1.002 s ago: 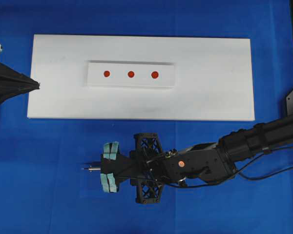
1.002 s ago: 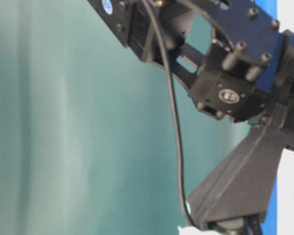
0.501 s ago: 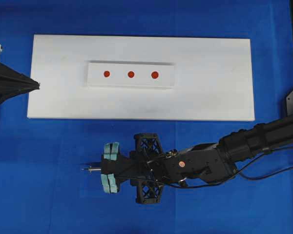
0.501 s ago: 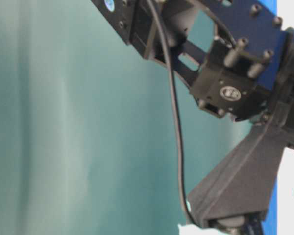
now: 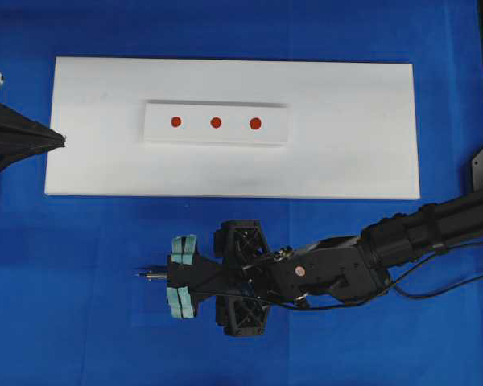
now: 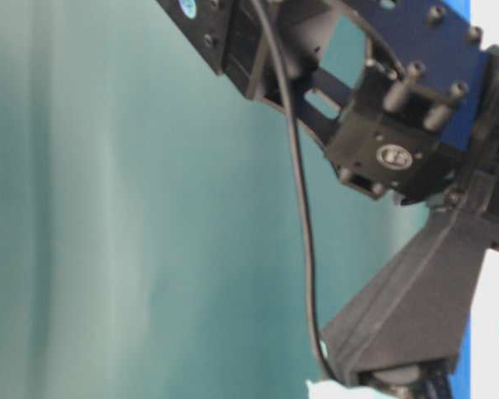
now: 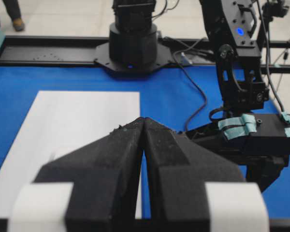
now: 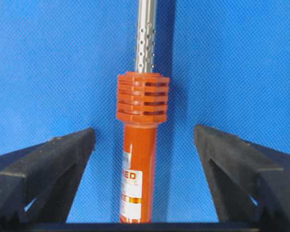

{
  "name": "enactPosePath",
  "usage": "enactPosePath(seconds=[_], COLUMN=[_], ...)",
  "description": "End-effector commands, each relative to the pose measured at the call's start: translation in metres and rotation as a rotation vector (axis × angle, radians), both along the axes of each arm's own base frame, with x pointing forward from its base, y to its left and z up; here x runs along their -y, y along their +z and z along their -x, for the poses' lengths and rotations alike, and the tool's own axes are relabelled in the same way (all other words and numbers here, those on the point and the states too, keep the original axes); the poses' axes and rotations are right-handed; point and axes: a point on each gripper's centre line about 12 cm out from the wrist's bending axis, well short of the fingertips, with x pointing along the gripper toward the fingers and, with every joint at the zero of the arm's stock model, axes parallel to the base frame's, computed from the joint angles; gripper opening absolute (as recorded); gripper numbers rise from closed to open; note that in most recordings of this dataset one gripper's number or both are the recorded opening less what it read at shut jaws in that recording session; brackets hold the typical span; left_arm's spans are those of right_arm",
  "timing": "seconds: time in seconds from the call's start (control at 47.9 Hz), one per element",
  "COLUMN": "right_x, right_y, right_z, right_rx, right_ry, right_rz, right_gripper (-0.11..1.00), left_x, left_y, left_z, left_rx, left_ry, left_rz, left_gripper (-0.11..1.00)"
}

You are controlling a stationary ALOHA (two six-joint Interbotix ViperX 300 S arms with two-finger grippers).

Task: Touch the tip of the soldering iron to the mark.
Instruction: 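Lower the iron onto the table and open the right gripper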

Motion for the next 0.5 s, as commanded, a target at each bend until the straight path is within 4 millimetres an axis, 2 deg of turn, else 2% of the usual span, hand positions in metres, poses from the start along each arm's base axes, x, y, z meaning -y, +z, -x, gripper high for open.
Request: enactPosePath(seconds=[0.0,0.104,0.376,0.48], right_x=[-0.002,0.0,0.014,0.019], right_y=[0.033,0.054,0.134,0.148], right_z=[-0.001,0.002,0.026,0.033], right_rx=[0.065,0.083,0.139,0.141], right_ry=[0.008,0.007,-0.011,-0.017], right_rz=[-0.016,-0.013,0.021,0.036], right_gripper=[0.86,0.86,0.86,0.86], left_x=[0.001,0.001,0.001,0.001], left_y=[0.005,0.006,0.006,0.006], left_z=[-0.001,-0.001,-0.001,-0.001], left_rx=[0.014,0.015,0.015,0.015], left_ry=[-0.004,-0.004,-0.005,-0.005], left_rz=[0.002,0.01,0.016,0.016], left_gripper=[0.0,0.0,0.0,0.0])
